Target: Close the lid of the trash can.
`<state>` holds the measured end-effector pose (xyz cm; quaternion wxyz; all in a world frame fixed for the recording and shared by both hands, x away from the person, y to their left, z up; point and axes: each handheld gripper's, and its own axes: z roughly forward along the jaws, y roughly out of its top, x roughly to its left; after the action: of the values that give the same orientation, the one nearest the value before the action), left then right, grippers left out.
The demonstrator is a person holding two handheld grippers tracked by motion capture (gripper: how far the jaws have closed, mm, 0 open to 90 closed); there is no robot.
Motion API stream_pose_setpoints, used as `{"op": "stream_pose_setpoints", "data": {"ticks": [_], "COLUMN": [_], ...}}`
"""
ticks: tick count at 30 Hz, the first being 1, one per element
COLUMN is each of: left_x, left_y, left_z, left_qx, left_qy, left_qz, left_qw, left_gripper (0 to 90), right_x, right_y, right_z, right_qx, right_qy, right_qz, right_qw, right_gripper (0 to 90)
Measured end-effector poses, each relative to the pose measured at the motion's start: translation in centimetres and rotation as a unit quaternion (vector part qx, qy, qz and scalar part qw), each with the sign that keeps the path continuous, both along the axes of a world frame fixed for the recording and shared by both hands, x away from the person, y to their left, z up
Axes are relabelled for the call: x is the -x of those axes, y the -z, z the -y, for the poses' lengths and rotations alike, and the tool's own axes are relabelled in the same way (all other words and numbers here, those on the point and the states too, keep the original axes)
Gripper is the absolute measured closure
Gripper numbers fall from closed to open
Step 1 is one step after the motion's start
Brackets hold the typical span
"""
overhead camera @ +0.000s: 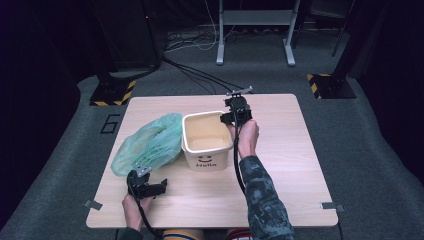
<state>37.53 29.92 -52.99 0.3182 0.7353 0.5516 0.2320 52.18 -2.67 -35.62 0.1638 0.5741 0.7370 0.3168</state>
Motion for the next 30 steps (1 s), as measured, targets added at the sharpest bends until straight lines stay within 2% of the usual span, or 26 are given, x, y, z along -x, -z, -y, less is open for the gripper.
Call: {"op": "stream_pose_setpoints", "data": {"ticks": [3, 4, 7, 9, 13, 17, 20, 30], "left_x": [0.0, 0.0, 0.0, 0.0, 0.1, 0.1, 0.1, 0.1], "left_y": [0.0, 0.0, 0.0, 0.0, 0.0, 0.0, 0.0, 0.0], "left_z": [0.0, 0.0, 0.1, 0.1, 0.1, 0.1, 0.1, 0.2], "left_qx": [0.0, 0.0, 0.0, 0.0, -0.001, -0.002, -0.001, -0.002], "left_qy": [0.001, 0.0, 0.002, 0.003, 0.003, 0.006, 0.005, 0.005], "left_qz": [0.0, 0.0, 0.0, 0.0, 0.001, 0.001, 0.001, 0.001], "left_qw": [1.0, 1.0, 1.0, 1.0, 1.0, 1.0, 1.0, 1.0], "left_gripper": [6.5, 6.5, 6.5, 6.5, 6.6, 6.6, 6.6, 6.6], "right_x": [0.7, 1.0, 1.8, 2.4, 3.5, 4.3, 4.6, 4.8], "right_y": [0.2, 0.4, 0.9, 1.0, 1.3, 1.7, 1.7, 0.9], "right_z": [0.8, 1.2, 1.9, 2.3, 2.8, 2.4, 1.8, 1.1], "right_qx": [-0.009, -0.013, -0.013, -0.029, -0.04, -0.046, -0.03, -0.033], "right_qy": [-0.023, -0.039, -0.054, -0.06, -0.045, -0.038, -0.027, 0.011], "right_qz": [-0.005, -0.01, -0.012, -0.012, -0.013, -0.014, -0.008, -0.006], "right_qw": [0.9997, 0.9991, 0.9984, 0.9977, 0.9981, 0.9982, 0.9992, 0.9994], "right_gripper": [60.1, 60.8, 62.7, 62.5, 63.2, 72.9, 75.3, 78.9]}}
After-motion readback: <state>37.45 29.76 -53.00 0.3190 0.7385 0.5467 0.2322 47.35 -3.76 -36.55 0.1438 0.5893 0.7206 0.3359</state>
